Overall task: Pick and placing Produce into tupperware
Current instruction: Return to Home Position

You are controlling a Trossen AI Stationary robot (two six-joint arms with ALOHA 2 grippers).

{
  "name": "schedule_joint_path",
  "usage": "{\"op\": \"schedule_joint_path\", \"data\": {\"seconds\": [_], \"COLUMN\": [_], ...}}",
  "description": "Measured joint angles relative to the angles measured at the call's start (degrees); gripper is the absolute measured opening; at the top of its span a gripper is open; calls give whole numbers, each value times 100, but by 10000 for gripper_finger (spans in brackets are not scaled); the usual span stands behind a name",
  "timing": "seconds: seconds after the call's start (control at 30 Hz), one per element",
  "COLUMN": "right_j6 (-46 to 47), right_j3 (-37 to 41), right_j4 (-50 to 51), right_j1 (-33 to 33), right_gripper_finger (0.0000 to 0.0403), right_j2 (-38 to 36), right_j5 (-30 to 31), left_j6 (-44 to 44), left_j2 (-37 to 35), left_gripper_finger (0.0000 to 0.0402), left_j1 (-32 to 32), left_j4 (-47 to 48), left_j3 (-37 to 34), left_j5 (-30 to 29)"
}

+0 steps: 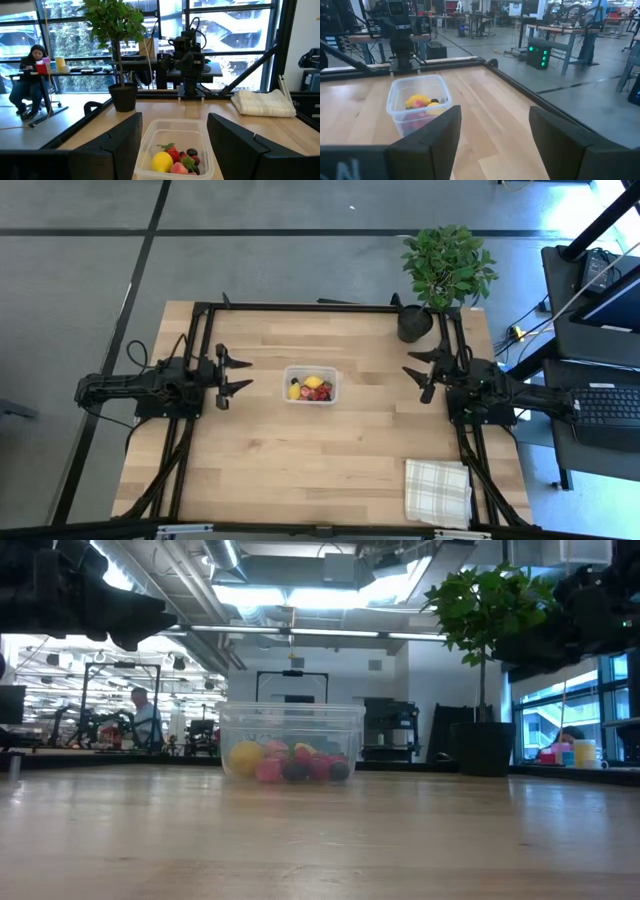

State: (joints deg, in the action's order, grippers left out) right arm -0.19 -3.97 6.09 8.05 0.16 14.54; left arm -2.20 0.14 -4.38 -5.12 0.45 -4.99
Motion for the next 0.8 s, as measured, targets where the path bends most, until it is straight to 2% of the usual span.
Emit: {"op": "schedule_joint_path", "data": {"seconds": [0.43, 0.8], "right_j6": [146, 440], "right_j3": [358, 358], "right_j4": [-937, -943], "right_j1": [2, 2], "right_gripper_finger": [236, 236], "right_j2": [-7, 2], "right_j5": [-61, -63], "left_j6": [13, 15], "left_j2": [0, 0], "left_gripper_finger": [218, 218], "left_j1": [0, 0], "left_j4": [331, 384], "left_j3": [-2, 0], "left_j5": [0, 9]}}
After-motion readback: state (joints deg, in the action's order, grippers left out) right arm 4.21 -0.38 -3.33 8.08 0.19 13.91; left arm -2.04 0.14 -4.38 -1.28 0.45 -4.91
